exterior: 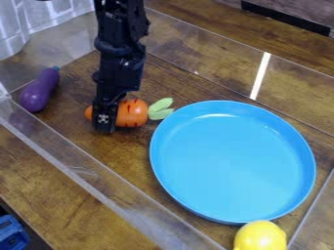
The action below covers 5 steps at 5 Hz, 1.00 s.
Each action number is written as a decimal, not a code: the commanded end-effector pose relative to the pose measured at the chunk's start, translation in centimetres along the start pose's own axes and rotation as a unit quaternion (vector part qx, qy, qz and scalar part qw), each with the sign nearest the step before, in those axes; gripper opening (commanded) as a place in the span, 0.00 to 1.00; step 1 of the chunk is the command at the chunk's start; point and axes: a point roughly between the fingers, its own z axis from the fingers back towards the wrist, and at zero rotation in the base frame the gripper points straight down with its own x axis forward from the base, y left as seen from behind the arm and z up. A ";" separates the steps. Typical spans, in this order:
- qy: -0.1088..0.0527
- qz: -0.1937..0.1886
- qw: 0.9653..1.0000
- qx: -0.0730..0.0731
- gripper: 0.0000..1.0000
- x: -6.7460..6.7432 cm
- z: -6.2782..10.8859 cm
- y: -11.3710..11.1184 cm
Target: Move the carrot to the right side
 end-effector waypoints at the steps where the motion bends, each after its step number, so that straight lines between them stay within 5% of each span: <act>1: -0.017 0.020 0.999 0.033 0.00 -0.5 2.1 1.7; 3: -0.018 0.053 0.998 0.028 0.00 -1.4 1.6 0.7; 4: -0.019 0.036 0.999 0.031 0.00 -0.9 2.6 -0.7; 5: -0.019 0.062 0.997 0.032 0.00 -0.2 3.5 -1.1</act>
